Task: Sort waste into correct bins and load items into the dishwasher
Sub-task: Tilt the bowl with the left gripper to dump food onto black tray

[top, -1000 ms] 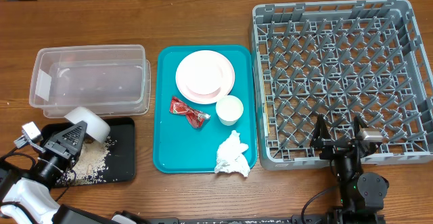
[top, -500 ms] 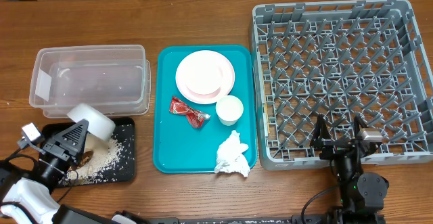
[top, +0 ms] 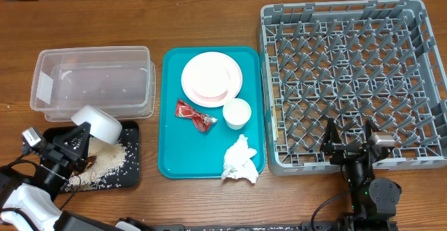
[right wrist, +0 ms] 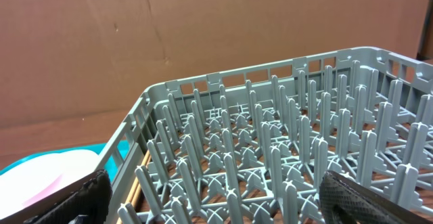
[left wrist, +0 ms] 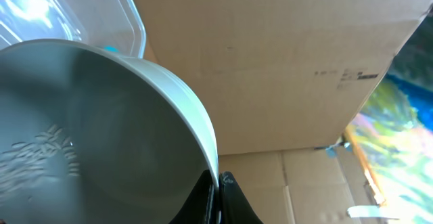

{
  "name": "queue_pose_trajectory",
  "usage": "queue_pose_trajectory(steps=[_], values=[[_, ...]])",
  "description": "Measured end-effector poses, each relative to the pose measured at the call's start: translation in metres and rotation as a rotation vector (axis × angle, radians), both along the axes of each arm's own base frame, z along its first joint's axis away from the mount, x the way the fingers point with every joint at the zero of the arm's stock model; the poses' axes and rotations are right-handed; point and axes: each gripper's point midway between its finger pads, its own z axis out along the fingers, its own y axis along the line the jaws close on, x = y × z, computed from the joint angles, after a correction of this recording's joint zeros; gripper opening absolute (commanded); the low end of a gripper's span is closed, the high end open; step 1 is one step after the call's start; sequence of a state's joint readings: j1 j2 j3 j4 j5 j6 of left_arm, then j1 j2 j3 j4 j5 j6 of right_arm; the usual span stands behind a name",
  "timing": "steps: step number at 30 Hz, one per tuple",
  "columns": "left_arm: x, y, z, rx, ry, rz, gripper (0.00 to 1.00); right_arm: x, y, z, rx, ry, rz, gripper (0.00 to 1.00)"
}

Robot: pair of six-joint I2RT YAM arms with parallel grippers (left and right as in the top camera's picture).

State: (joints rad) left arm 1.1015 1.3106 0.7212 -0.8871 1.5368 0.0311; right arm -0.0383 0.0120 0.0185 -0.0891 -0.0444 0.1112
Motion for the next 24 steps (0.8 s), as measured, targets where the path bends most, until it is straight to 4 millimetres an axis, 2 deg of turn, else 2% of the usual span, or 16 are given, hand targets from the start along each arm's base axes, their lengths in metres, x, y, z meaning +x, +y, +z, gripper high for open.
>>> queue_pose_trajectory(steps=[9,24], values=[[-0.0014,-0.0029,0.0021,-0.098,0.032,0.000,0.04,0.0000,0.0000,0.0001,0.001,0.000,0.000,1.00],[-0.0016,-0.0031,-0.0016,-0.074,0.042,0.002,0.04,0.0000,0.0000,0.0001,0.000,0.000,0.000,1.00]])
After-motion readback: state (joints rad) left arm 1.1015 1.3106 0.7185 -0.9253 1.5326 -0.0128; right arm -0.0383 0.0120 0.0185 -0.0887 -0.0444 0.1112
